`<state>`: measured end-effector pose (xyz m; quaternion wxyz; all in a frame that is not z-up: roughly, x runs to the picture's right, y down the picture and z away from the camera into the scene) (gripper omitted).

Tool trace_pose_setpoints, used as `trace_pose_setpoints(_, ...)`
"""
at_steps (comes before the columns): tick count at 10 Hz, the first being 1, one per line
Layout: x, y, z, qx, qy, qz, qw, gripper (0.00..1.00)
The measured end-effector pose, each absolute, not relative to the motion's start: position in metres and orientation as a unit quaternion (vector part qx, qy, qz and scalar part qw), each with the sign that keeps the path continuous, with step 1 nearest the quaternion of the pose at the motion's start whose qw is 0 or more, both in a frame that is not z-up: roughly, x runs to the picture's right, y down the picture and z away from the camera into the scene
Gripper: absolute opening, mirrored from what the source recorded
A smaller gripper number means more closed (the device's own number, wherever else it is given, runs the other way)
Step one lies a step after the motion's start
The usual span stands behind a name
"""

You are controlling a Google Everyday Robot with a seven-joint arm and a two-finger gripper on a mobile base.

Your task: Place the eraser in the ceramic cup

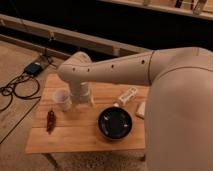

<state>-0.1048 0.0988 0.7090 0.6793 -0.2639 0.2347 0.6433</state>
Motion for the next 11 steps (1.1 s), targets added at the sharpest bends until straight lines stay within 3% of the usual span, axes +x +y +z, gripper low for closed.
trace_pose_setpoints(2, -0.092, 0.089, 0.73, -0.257, 0.242, 0.645, 0.678, 0.65)
trace_pose_setpoints(11, 0.007, -0.004, 0.889, -0.206, 0.251, 0.718, 0.616, 0.65)
